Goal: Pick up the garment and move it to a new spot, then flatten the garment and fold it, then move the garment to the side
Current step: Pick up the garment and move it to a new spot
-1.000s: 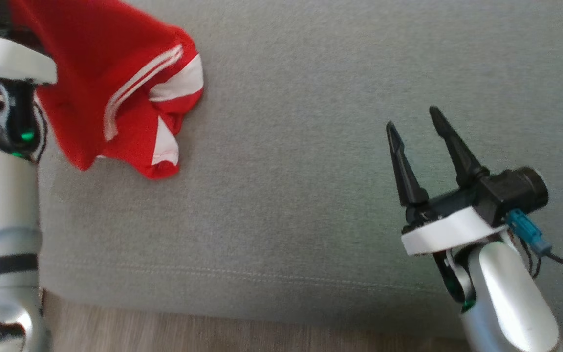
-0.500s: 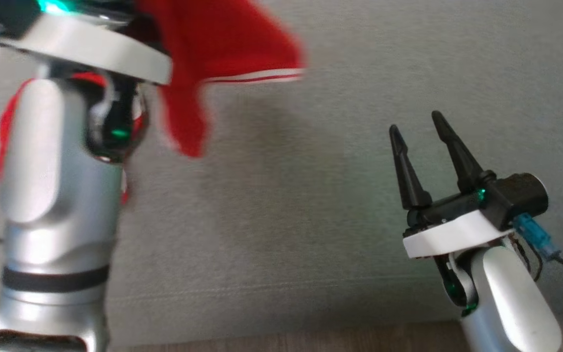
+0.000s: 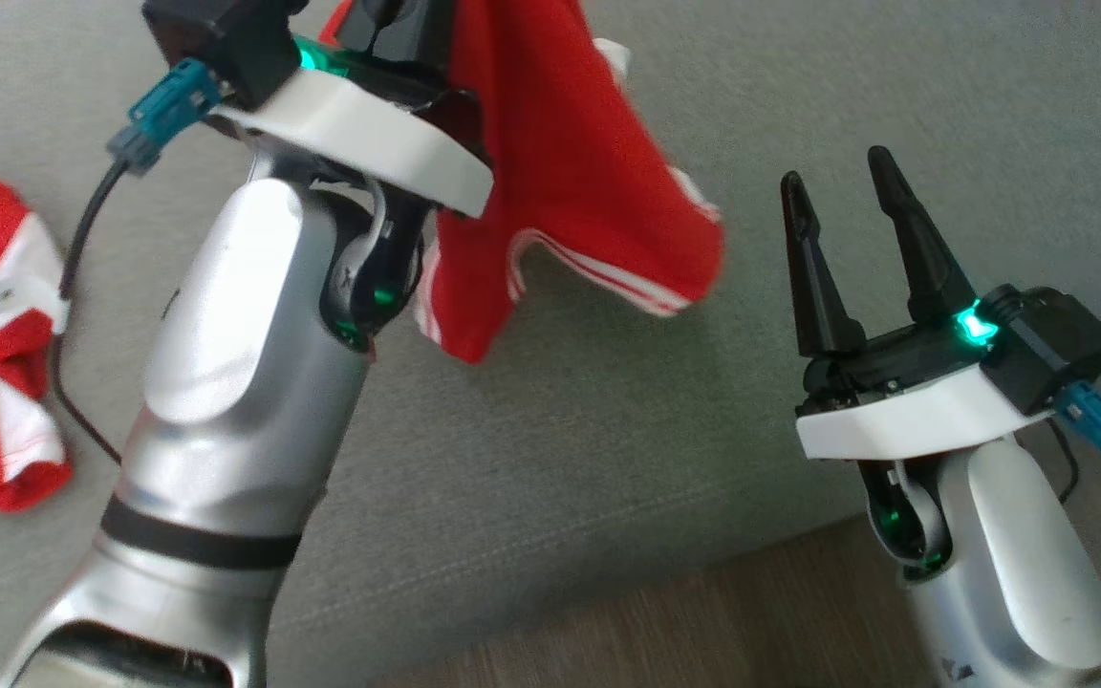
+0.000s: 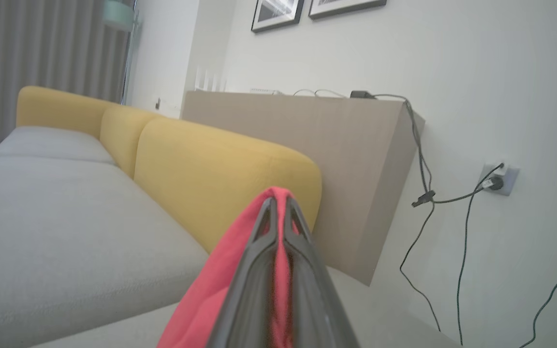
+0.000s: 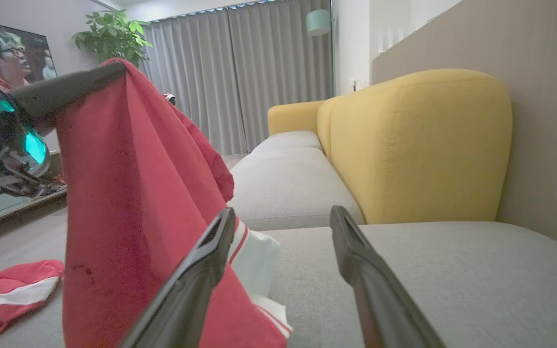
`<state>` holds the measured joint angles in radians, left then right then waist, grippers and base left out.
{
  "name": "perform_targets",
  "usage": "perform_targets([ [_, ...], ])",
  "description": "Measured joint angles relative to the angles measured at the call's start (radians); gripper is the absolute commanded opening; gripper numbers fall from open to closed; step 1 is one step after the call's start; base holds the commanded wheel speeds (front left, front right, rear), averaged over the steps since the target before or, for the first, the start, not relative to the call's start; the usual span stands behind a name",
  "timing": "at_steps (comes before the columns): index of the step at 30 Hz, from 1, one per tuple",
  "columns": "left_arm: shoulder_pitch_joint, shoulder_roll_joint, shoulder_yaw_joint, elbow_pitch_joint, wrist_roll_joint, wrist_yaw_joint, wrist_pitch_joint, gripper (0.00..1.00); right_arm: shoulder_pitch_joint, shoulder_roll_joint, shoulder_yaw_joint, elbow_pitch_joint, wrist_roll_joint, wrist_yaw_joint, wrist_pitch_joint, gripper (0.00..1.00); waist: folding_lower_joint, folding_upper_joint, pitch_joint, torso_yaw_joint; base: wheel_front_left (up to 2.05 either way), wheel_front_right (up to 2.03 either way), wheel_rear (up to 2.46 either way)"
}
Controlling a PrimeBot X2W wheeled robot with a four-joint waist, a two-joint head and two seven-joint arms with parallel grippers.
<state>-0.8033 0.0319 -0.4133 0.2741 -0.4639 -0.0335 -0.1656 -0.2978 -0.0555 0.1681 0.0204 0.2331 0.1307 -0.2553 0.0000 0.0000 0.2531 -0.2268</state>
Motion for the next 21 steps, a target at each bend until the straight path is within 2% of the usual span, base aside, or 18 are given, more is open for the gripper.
perform_targets([
  [8,-0.071,0.028,0.022,0.295,0.051,0.030,-0.058,0.00,0.000,0.000,-0.004,-0.009,0.015,0.000,0.000,1.00,0.0000,0.0000,0.069,-0.049,0.00,0.00,0.00],
  [9,-0.078,0.035,0.022,0.333,0.061,0.033,-0.065,0.17,0.000,0.000,-0.004,-0.009,0.015,0.000,0.000,1.00,0.0000,0.0000,0.074,-0.049,0.00,0.00,0.00],
  [10,-0.087,0.042,0.021,0.373,0.072,0.040,-0.067,0.47,0.000,0.000,-0.004,-0.009,0.015,0.000,0.000,1.00,0.0000,0.0000,0.078,-0.047,0.00,0.00,0.00],
  [11,-0.094,0.049,0.014,0.409,0.089,0.045,-0.069,1.00,0.000,0.000,-0.004,-0.009,0.015,0.000,0.000,1.00,0.0000,0.0000,0.081,-0.044,0.00,0.00,0.00],
  [13,-0.108,0.059,0.014,0.463,0.107,0.060,-0.076,1.00,-0.001,0.000,-0.004,-0.009,0.014,0.000,0.000,1.00,0.0000,0.0000,0.086,-0.037,0.00,0.00,0.00],
  [16,-0.122,0.060,0.035,0.503,0.109,0.060,-0.084,1.00,-0.002,0.000,-0.005,-0.009,0.013,0.000,0.000,1.00,0.0000,0.0000,0.087,-0.021,0.00,0.00,0.00],
  [21,-0.117,0.063,0.113,0.405,0.109,0.060,-0.087,1.00,-0.002,0.000,-0.014,-0.002,-0.009,0.000,0.000,1.00,0.0000,0.0000,0.074,0.019,0.00,0.00,0.00],
])
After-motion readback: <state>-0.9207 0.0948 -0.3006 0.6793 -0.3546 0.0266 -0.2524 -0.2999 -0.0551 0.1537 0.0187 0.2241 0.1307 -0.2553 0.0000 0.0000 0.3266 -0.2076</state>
